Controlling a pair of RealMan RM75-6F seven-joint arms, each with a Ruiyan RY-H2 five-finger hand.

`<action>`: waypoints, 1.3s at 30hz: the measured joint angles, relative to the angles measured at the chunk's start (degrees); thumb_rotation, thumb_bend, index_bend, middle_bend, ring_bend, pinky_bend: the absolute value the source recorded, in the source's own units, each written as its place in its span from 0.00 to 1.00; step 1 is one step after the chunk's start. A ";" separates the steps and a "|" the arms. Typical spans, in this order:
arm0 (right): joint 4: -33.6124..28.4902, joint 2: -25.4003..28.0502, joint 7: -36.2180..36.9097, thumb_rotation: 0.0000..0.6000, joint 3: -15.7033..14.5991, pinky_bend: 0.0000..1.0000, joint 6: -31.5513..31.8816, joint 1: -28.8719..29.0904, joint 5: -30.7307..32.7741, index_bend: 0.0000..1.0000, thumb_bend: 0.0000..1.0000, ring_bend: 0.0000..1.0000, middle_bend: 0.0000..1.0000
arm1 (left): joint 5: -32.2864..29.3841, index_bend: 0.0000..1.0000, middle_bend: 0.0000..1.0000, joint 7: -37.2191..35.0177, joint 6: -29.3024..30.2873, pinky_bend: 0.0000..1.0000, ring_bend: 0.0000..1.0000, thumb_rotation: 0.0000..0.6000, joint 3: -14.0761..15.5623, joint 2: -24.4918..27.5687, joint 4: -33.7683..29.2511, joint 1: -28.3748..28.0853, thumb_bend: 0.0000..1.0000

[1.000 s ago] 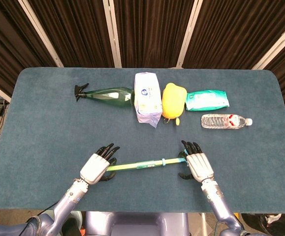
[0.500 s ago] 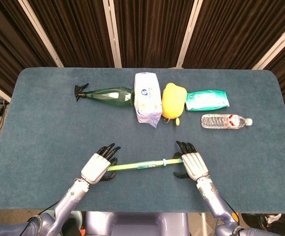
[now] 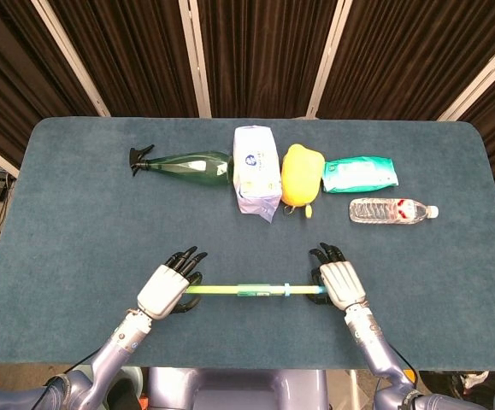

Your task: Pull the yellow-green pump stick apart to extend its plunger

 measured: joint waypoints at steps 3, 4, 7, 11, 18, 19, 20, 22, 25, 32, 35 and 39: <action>0.02 0.48 -0.06 1.00 0.05 0.10 0.47 -0.03 -0.24 0.85 0.36 0.07 0.22 | 0.09 0.70 0.14 0.13 0.63 0.22 0.07 1.00 0.05 0.38 -0.83 0.26 0.53; -0.10 0.66 -0.15 1.00 0.09 0.10 0.56 -0.04 -0.23 0.85 0.36 0.07 0.22 | 0.13 0.70 0.14 0.17 0.83 0.22 0.07 1.00 0.09 0.48 -1.09 0.34 0.53; -0.70 1.36 -0.48 1.00 0.31 0.10 0.92 -0.09 -0.06 0.86 0.36 0.07 0.23 | 0.40 0.70 0.14 0.31 1.62 0.22 0.07 1.00 0.23 0.89 -1.94 0.65 0.53; -1.53 2.44 -0.83 1.00 0.57 0.10 1.34 -0.18 0.20 0.87 0.36 0.07 0.23 | 1.10 0.71 0.14 0.35 2.79 0.22 0.07 1.00 0.55 1.70 -3.09 1.02 0.53; -1.34 4.47 -0.28 1.00 1.59 0.10 1.87 -0.35 1.18 0.89 0.36 0.07 0.24 | 3.07 0.71 0.15 0.44 5.98 0.22 0.07 1.00 1.34 3.92 -5.02 1.99 0.54; -1.11 4.75 -0.11 1.00 1.77 0.10 1.86 -0.34 1.33 0.89 0.36 0.07 0.24 | 3.38 0.71 0.15 0.45 6.42 0.22 0.07 1.00 1.48 4.29 -5.23 2.14 0.54; -0.78 5.06 0.17 1.00 2.03 0.10 1.83 -0.29 1.51 0.89 0.36 0.07 0.25 | 3.82 0.71 0.15 0.47 6.98 0.22 0.07 1.00 1.65 4.74 -5.57 2.33 0.54; -0.36 5.45 0.46 1.00 2.35 0.10 1.76 -0.20 1.80 0.89 0.36 0.07 0.25 | 4.42 0.71 0.16 0.49 7.75 0.22 0.07 1.00 1.84 5.39 -5.99 2.58 0.54; 0.38 6.02 0.67 1.00 2.75 0.10 1.60 -0.03 2.27 0.90 0.36 0.07 0.25 | 5.23 0.72 0.16 0.31 9.01 0.22 0.07 1.00 2.04 6.40 -6.52 2.99 0.54; 2.28 7.33 0.66 1.00 3.61 0.10 1.29 0.26 3.46 0.90 0.36 0.07 0.25 | 6.40 0.72 0.16 -0.74 10.90 0.22 0.07 1.00 2.53 8.40 -7.21 3.85 0.54; 3.18 7.88 0.81 1.00 4.01 0.10 0.98 0.39 4.19 0.90 0.36 0.07 0.25 | 6.82 0.72 0.16 -1.29 11.51 0.22 0.07 1.00 2.81 9.31 -7.41 4.21 0.54; 4.35 8.24 0.83 1.00 4.48 0.10 0.53 0.64 4.98 0.90 0.36 0.08 0.25 | 7.34 0.72 0.16 -1.81 12.33 0.22 0.07 1.00 3.14 10.54 -7.50 4.71 0.54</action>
